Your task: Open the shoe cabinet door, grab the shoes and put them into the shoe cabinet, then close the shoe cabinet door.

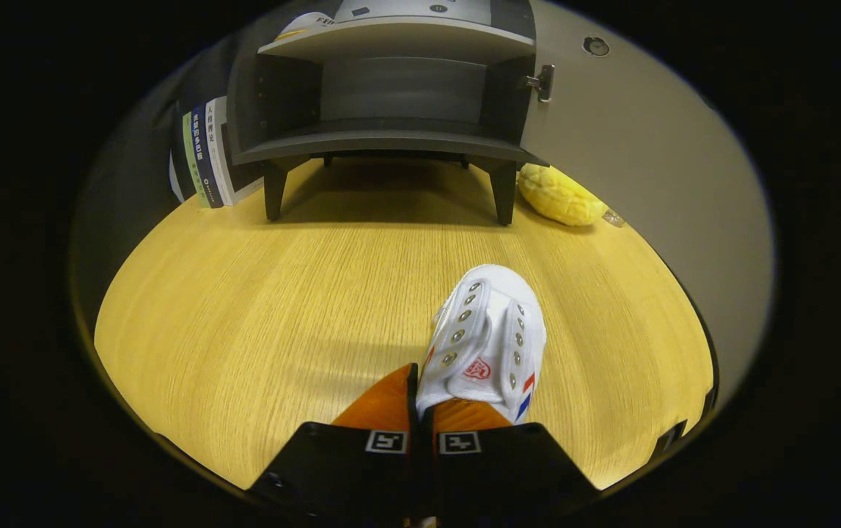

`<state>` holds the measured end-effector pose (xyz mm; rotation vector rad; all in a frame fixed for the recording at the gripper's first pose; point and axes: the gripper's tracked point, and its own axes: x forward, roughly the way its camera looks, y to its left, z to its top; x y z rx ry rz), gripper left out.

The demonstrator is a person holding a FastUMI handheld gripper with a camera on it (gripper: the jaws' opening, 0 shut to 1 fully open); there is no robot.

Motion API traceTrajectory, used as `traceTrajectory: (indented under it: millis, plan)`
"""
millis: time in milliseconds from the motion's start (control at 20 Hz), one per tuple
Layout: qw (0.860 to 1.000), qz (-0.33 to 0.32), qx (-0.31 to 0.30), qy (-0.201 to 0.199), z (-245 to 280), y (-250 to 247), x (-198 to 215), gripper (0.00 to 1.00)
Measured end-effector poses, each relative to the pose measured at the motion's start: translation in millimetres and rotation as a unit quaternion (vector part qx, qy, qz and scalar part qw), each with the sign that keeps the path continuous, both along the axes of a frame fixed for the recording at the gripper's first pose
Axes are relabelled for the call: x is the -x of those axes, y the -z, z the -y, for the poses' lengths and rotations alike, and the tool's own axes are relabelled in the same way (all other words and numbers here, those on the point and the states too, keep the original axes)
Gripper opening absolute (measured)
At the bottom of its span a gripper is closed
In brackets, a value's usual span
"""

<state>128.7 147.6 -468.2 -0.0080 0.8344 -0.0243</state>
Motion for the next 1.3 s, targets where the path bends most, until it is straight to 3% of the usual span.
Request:
traceTrajectory:
  millis: [550, 850, 1300]
  plan:
    - [0.995, 0.082, 0.012, -0.047, -10, -66, -5, 0.02]
    - [0.988, 0.136, 0.002, -0.076, -26, -145, -22, 0.02]
    - [0.968, 0.234, -0.018, -0.087, -39, -286, -68, 0.02]
